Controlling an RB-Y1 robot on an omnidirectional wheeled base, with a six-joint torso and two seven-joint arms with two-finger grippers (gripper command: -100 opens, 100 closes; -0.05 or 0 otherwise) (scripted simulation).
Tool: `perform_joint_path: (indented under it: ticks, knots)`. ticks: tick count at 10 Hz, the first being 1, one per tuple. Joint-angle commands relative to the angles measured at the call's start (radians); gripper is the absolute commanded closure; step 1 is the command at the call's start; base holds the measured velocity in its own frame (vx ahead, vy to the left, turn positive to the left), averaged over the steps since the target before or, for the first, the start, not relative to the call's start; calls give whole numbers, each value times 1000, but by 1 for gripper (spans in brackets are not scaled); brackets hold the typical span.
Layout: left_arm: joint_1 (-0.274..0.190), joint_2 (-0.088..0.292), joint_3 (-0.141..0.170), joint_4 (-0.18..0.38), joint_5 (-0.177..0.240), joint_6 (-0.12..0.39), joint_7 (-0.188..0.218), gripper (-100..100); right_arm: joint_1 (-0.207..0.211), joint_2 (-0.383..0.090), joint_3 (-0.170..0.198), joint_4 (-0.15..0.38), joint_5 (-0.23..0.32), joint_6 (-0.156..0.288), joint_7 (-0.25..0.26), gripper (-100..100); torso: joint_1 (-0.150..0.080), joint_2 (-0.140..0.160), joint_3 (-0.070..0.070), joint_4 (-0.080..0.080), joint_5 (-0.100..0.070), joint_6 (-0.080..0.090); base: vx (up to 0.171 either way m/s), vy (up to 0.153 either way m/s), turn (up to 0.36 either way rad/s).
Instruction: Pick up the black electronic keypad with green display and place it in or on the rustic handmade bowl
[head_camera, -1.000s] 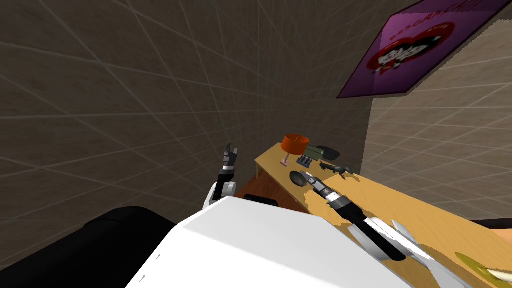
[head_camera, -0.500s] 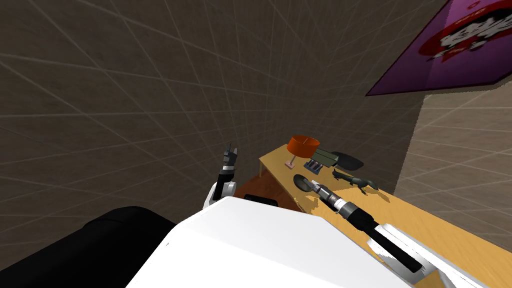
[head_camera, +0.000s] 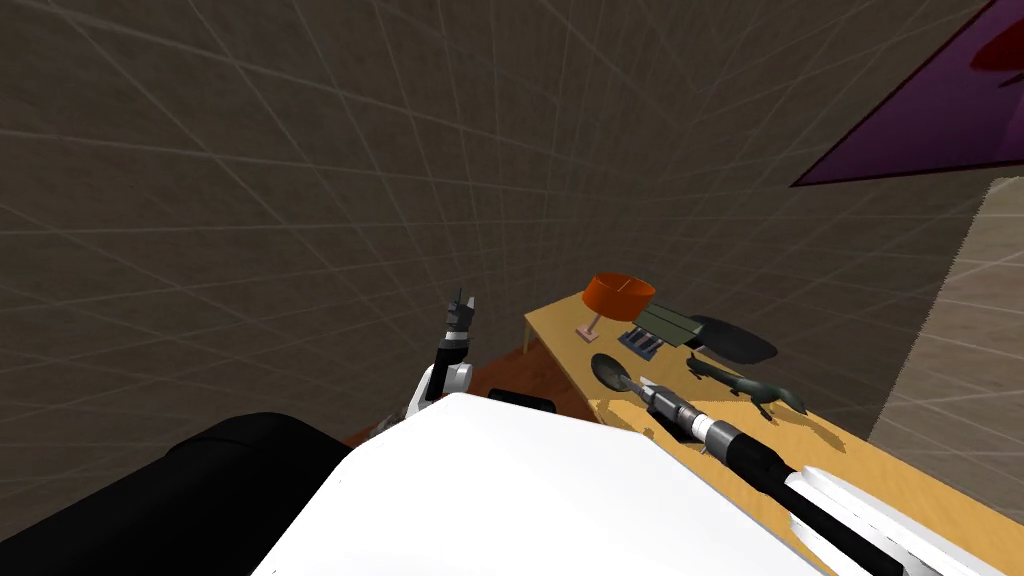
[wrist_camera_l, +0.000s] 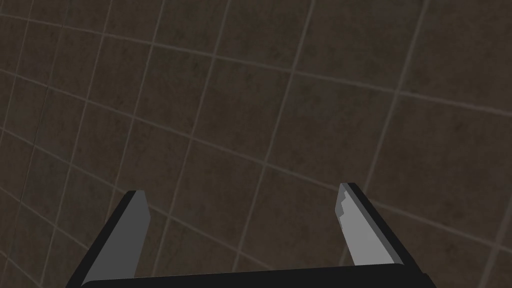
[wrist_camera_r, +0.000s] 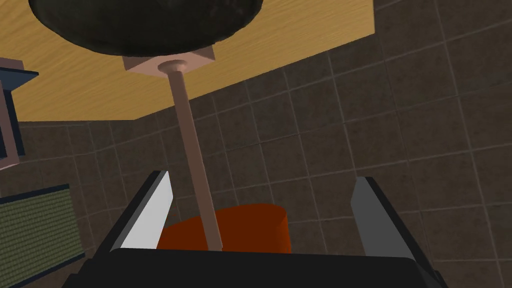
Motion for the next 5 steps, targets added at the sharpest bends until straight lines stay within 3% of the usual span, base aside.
perform_joint_path:
  ticks: [1,3,4,5]
  knots:
    - [0,0,0,0,0,0,0,0,7,-49,18,46,18,-2,1,-100,0,0,0,0,0,0,-62,-73,336]
    - [0,0,0,0,0,0,0,0,12,-74,31,72,29,-3,4,-100,0,0,0,0,0,1,-47,-52,122]
    - [0,0,0,0,0,0,0,0,17,-97,45,95,40,-3,7,-100,1,0,0,0,0,1,-56,-58,380]
    - [0,0,0,0,0,0,0,0,17,-97,45,98,40,-3,7,-100,0,0,0,0,0,0,-36,-53,105]
